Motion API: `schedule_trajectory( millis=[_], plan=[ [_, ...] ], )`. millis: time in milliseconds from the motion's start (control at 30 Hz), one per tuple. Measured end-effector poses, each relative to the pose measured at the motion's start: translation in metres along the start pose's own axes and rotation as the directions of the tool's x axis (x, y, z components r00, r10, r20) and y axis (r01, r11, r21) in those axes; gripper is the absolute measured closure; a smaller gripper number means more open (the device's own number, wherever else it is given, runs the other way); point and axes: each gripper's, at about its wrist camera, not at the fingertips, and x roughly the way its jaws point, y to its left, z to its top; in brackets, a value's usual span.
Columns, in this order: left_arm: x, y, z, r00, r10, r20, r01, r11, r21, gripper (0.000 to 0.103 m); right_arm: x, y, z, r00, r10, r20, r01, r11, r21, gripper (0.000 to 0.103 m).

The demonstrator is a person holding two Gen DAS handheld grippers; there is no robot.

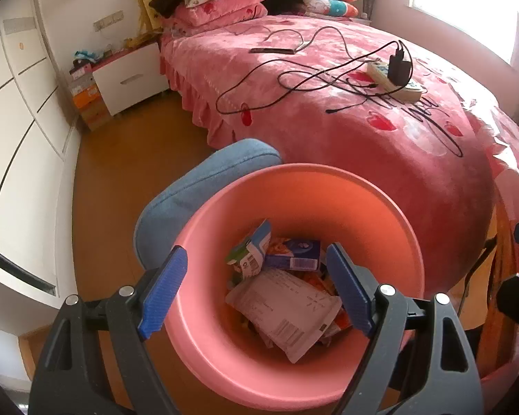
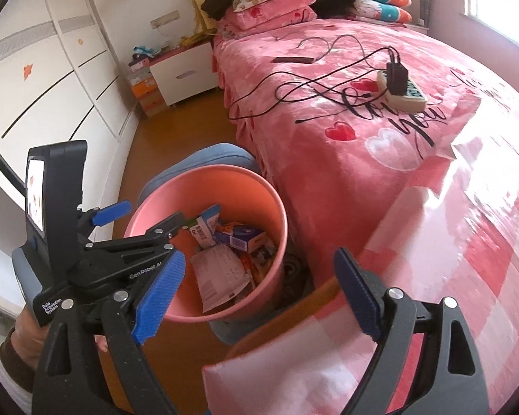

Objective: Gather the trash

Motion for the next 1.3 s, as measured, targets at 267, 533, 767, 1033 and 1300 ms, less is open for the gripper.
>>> schedule_trajectory(
  millis=[267,533,767,1033,1300],
  plan=[
    [-0.021,-0.010,0.006,0.999,0.009,0.044,-0.010,1.000,0.019,0.015,-0.019,-0.011,-0.008,0.999,-0.017,0.027,0.016,1.000,0.023,0.015],
    [-0.040,-0.022,0.008,0.997,0.006,0.080,-0.009,0.999,0.041,0.013,-0.039,-0.023,-0.016,0.996,-0.062,0.056,0.061,0.997,0.037,0.012],
    [-0.058,-0.039,0.009,0.993,-0.011,0.113,0.003,0.997,0.072,0.010,-0.059,-0.046,-0.028,0.993,-0.086,0.078,0.078,0.992,0.100,0.012],
    [-0.076,-0.061,0.010,0.989,-0.035,0.144,0.018,0.993,0.118,0.009,-0.084,-0.069,-0.044,0.986,-0.127,0.105,0.110,0.982,0.157,0.012],
    [-0.099,-0.091,0.008,0.978,-0.057,0.201,0.021,0.984,0.177,0.007,-0.110,-0.094,-0.064,0.976,-0.178,0.127,0.149,0.966,0.212,0.012]
  ],
)
